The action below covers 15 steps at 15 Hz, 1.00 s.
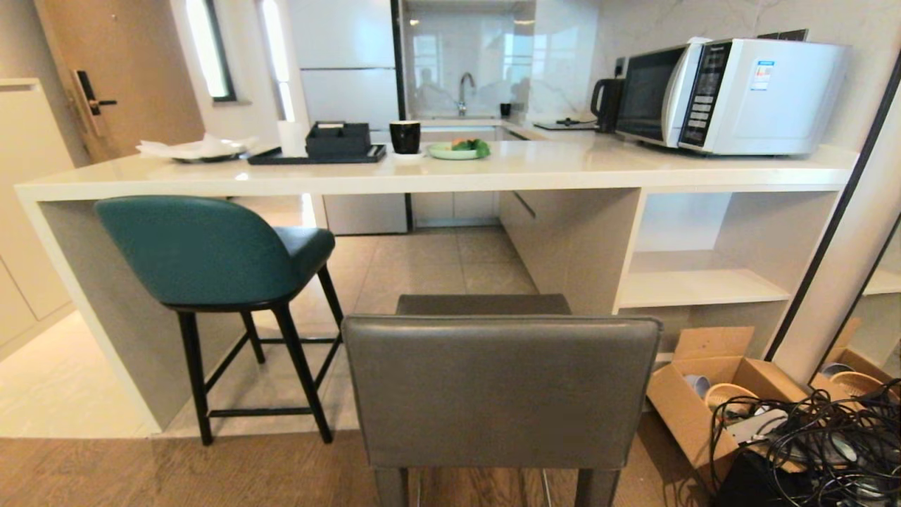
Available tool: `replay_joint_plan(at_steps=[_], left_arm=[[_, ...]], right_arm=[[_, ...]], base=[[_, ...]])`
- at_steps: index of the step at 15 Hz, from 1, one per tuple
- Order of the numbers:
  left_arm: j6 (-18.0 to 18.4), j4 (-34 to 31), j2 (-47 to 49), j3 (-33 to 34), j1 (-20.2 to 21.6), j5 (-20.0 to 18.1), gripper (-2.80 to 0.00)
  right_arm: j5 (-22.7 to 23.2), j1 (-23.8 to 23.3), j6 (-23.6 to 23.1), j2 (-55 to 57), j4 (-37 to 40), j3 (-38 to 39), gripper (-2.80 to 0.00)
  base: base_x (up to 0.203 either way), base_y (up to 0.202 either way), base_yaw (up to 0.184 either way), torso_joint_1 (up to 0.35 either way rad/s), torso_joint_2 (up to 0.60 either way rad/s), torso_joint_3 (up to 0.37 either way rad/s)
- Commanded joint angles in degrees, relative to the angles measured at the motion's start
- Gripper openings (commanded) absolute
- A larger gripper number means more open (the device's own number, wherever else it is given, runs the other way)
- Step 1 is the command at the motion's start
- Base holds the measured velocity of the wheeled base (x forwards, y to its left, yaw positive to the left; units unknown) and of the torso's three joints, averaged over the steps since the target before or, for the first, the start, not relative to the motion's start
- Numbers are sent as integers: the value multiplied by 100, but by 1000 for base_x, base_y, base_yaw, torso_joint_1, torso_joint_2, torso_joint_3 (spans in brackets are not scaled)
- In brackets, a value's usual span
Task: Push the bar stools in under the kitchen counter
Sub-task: Pull the blue chair out from under the dining table
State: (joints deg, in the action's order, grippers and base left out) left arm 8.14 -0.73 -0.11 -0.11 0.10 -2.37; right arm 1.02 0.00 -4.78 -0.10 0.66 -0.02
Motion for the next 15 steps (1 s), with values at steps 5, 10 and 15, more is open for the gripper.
replay_joint_plan(at_steps=[5,10,15], left_arm=[[-662,11,19,2,-17,89,0],[-577,3,11,2,-10,193,0],[-603,-8,11,2,-10,193,0]], right_arm=[[31,0,-28,10,11,2,0],[12,0,-22,10,13,2,0],[12,0,21,10,4,2,0]], base=[[0,0,0,0,0,0],[0,0,0,0,0,0],[0,0,0,0,0,0]])
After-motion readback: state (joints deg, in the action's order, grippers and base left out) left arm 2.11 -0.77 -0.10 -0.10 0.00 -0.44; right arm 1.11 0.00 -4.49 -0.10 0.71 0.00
